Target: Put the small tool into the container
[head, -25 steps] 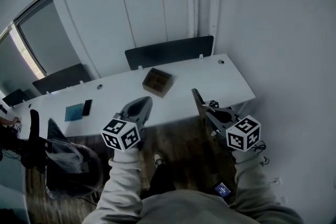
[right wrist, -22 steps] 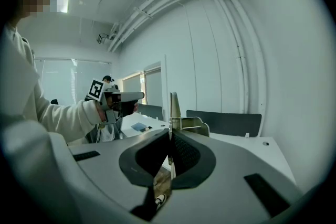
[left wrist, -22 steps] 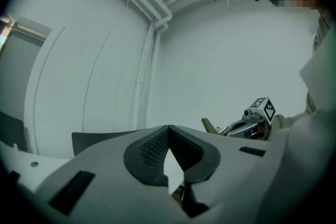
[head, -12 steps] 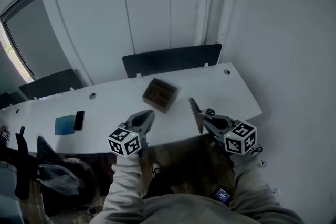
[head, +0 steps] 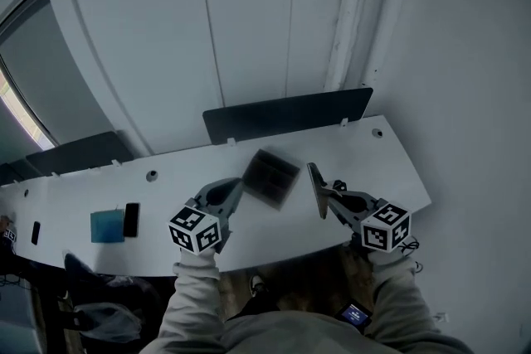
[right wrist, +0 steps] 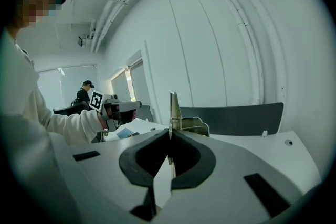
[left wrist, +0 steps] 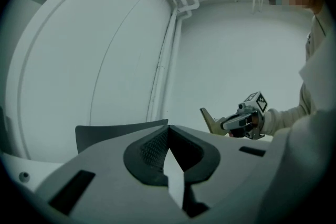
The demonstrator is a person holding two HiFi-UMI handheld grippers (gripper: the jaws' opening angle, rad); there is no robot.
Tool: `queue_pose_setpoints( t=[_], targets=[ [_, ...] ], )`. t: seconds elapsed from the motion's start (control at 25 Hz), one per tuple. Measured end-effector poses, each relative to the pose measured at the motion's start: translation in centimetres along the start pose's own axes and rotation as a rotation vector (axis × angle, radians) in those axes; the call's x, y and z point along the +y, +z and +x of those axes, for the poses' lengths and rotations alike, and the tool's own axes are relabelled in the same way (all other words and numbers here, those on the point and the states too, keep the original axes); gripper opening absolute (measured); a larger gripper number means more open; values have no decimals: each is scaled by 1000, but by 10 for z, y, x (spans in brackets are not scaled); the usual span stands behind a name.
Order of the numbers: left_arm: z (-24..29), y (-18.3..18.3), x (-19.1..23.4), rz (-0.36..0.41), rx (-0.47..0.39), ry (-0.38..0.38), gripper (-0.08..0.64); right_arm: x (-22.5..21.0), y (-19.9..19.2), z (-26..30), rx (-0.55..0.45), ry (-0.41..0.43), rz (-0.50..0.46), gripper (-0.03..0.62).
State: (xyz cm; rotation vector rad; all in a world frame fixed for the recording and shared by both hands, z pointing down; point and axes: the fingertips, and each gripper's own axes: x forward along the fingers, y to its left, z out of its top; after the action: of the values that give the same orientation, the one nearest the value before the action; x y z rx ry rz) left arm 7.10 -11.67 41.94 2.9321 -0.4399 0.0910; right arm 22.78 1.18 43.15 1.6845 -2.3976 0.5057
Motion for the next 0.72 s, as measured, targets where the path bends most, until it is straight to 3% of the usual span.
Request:
queue_pose_setpoints(
  t=[0.32, 0.52, 0.72],
  targets=[
    [36, 26, 98, 14, 29, -40, 2, -37, 58, 86, -32, -46, 13, 21],
    [46, 35, 117, 20, 14, -55, 2, -54, 75, 109, -38, -74, 1, 21],
    [46, 25, 130, 63, 69, -78, 2, -60, 86, 133, -30, -31, -3, 21]
  ],
)
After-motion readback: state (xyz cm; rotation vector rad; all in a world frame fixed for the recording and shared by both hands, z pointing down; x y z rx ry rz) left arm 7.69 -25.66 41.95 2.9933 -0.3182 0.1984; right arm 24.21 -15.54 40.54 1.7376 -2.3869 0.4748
